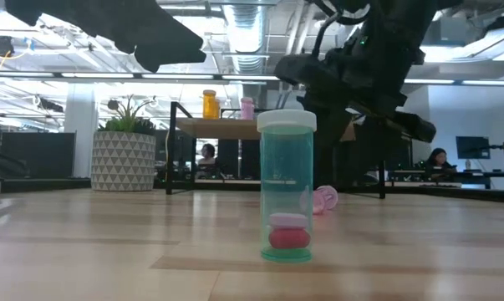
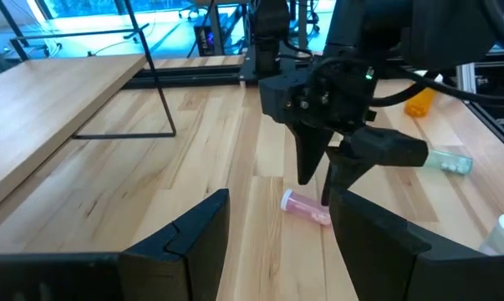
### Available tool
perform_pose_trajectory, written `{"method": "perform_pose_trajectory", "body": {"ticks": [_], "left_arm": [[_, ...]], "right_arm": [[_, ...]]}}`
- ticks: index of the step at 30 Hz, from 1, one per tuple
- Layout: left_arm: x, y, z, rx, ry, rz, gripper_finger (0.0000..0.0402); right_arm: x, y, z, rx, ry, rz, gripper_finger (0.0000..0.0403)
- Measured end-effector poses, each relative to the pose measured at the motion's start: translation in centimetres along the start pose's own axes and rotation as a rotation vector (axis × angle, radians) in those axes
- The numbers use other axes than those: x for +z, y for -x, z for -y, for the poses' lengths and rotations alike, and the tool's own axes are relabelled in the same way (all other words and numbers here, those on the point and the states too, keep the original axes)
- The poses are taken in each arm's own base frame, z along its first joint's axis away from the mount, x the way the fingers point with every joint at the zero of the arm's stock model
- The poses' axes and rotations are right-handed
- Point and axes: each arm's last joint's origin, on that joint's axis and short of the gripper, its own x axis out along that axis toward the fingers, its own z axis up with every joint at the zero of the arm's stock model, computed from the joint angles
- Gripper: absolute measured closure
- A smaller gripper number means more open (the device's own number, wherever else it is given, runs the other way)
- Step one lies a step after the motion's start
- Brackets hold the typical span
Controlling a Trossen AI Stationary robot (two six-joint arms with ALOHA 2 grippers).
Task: Pick and place medicine bottles onto shelf by color
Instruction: Put the pink pill bottle on the shelf aligned with the other pink pill bottles
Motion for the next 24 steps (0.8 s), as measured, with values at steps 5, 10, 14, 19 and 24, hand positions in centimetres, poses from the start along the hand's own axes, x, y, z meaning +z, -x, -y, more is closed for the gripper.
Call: {"method": "perform_pose_trajectory", "body": {"ticks": [5, 10, 14, 19, 24], "left_arm": [[0.0, 0.0, 0.0, 0.0, 0.001, 0.001, 0.0207], [0.0, 0.0, 0.0, 0.0, 0.002, 0.004, 0.0207], [0.1, 0.0, 0.0, -0.001, 0.005, 0.01, 0.0207], [0.1, 0.0, 0.0, -0.001, 0.005, 0.011, 0.0207], [0.1, 0.0, 0.0, 0.0, 0.007, 0.014, 0.0207]], "right_arm": [[-0.3, -0.9, -0.1, -0.007, -0.01, -0.008, 0.0153], [-1.0, -2.3, 0.1, -0.036, -0.004, -0.047, 0.0153], [-1.0, -2.2, 0.2, -0.047, 0.004, -0.063, 0.0153], [-1.0, -2.2, 0.4, -0.056, 0.101, -0.071, 0.0157], [-1.1, -2.2, 0.4, -0.056, 0.204, -0.094, 0.0184]]}}
